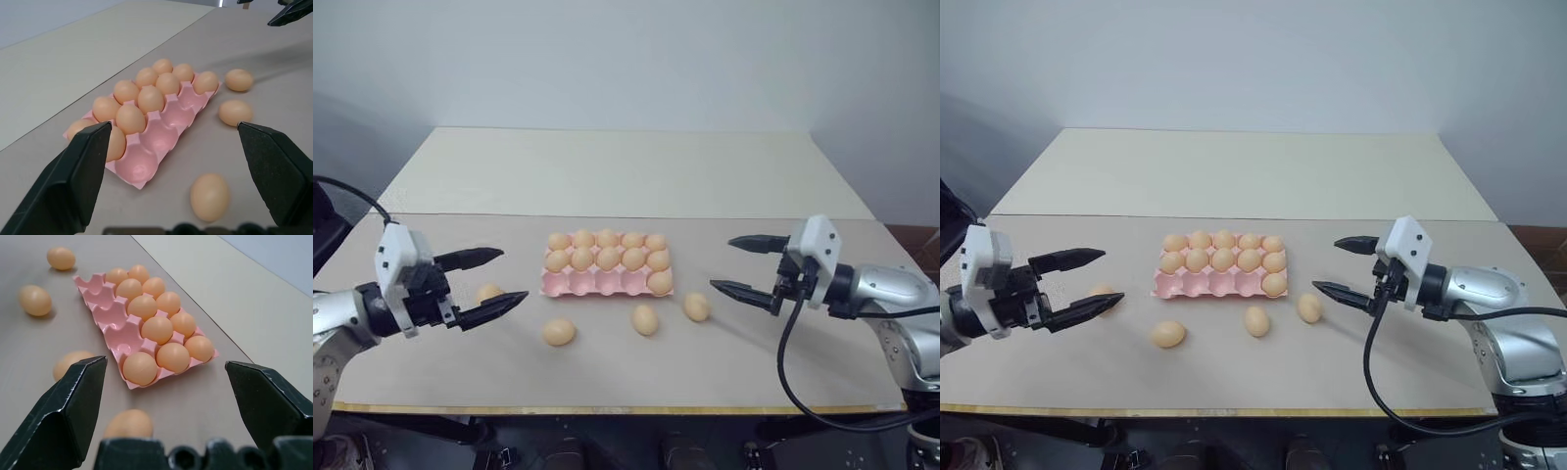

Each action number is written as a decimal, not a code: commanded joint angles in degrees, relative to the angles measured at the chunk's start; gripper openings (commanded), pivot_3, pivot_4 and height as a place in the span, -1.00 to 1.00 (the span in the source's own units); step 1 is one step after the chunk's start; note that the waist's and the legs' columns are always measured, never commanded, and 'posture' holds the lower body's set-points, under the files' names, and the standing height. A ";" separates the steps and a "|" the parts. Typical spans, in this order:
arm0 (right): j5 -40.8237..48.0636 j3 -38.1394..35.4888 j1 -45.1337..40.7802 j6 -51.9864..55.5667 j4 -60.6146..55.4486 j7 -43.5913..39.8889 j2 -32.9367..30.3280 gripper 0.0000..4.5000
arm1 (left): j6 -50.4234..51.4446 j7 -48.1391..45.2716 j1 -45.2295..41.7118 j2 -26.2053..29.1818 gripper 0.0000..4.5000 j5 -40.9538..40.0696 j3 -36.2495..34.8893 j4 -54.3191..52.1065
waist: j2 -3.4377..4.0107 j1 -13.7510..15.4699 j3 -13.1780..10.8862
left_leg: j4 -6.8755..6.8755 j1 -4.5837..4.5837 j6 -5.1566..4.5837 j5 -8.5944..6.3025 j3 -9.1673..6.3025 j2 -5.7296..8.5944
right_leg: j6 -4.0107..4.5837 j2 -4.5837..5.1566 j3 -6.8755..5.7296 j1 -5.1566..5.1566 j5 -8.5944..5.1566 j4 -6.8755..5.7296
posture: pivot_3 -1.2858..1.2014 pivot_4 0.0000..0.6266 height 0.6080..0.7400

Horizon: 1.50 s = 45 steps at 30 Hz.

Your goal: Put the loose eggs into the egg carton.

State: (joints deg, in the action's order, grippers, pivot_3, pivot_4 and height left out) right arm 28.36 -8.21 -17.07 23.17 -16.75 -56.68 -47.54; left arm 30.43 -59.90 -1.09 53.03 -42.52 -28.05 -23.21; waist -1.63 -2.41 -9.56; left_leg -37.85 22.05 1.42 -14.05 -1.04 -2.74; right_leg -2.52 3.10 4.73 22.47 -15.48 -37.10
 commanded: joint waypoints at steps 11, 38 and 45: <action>-7.65 7.08 2.08 -3.07 -0.06 -3.06 -2.63 1.00 | -1.48 -8.27 -7.26 1.71 0.98 -0.55 7.83 1.59 | 0.00 -0.17 0.00 | 0.00 -0.02 0.00 0.00 0.01 -0.01 | -0.01 -0.01 0.01 0.00 0.00 0.00 | 0.03 -0.52 1.00; -17.06 13.58 -3.48 -1.27 8.05 4.85 8.91 0.06 | -3.14 -9.35 -8.77 1.24 1.00 1.00 9.58 3.56 | 0.00 -0.10 -0.01 | 0.00 0.16 0.00 0.00 -0.03 0.00 | 0.00 -0.02 0.00 0.18 0.00 -0.02 | 0.03 -0.52 1.00; -14.91 15.28 -11.82 0.55 5.28 6.19 13.75 0.06 | -0.57 -1.68 -9.87 -2.84 1.00 -2.92 4.97 3.33 | 0.00 -0.36 -0.01 | 0.00 0.11 0.00 0.00 -0.04 -0.01 | -0.01 -0.03 0.02 0.19 0.03 -0.08 | 0.03 -0.52 1.00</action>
State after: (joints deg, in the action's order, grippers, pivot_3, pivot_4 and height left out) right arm 12.59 7.03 -27.43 23.37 -9.79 -51.32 -34.60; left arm 29.37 -62.83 -10.54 50.29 -43.82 -20.91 -19.26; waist -1.63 -2.77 -9.57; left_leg -37.85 22.15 1.41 -14.05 -1.10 -2.76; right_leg -2.53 3.06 4.74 22.66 -15.46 -37.19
